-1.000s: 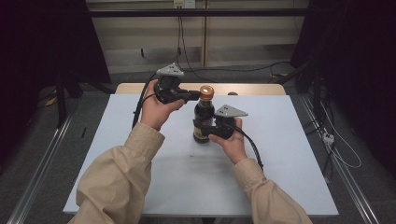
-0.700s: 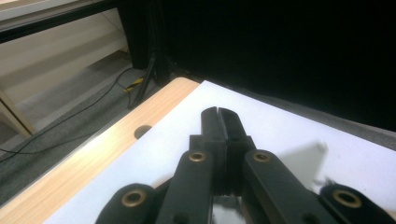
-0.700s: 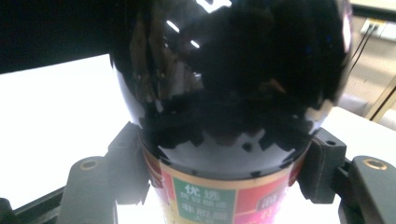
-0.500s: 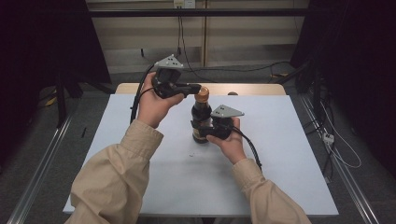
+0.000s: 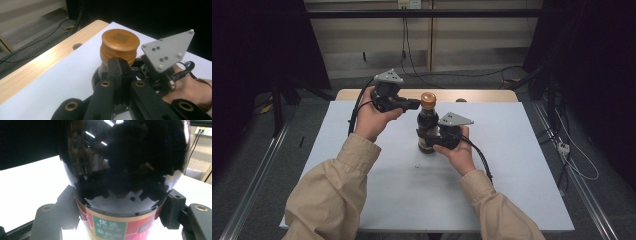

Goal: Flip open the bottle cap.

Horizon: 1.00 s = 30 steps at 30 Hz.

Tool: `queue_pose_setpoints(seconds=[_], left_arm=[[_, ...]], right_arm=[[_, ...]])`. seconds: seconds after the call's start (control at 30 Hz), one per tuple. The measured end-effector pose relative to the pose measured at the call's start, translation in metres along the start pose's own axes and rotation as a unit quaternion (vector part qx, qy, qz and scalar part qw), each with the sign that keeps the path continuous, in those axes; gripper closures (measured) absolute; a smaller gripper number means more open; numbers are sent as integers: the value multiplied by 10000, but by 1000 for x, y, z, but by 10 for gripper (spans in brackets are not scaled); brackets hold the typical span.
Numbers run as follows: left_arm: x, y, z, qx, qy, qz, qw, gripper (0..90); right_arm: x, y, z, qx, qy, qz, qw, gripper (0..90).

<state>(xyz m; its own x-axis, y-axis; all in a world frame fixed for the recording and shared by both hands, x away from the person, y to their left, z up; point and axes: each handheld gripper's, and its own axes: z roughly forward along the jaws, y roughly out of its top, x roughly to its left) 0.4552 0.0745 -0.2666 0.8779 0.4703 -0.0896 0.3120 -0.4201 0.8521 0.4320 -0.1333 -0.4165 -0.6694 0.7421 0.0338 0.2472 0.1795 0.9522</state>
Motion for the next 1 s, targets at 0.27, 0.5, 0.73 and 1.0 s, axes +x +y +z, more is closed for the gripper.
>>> queue_pose_setpoints(seconds=[0.27, 0.5, 0.73, 1.0], left_arm=[[-1, 3, 2, -26, -31, -3, 10000, 900], [-4, 9, 3, -78, 49, 15, 10000, 900], [-5, 14, 4, -66, 47, 29, 10000, 900], [-7, 22, 5, -94, 77, 25, 9999, 900]], right_arm=[[-1, -1, 0, -35, 4, 54, 10000, 310], [-2, -1, -1, -33, 9, 83, 10000, 310], [-3, -1, -1, -36, 13, 84, 10000, 310], [-3, -1, -1, -26, 31, 98, 9999, 310]])
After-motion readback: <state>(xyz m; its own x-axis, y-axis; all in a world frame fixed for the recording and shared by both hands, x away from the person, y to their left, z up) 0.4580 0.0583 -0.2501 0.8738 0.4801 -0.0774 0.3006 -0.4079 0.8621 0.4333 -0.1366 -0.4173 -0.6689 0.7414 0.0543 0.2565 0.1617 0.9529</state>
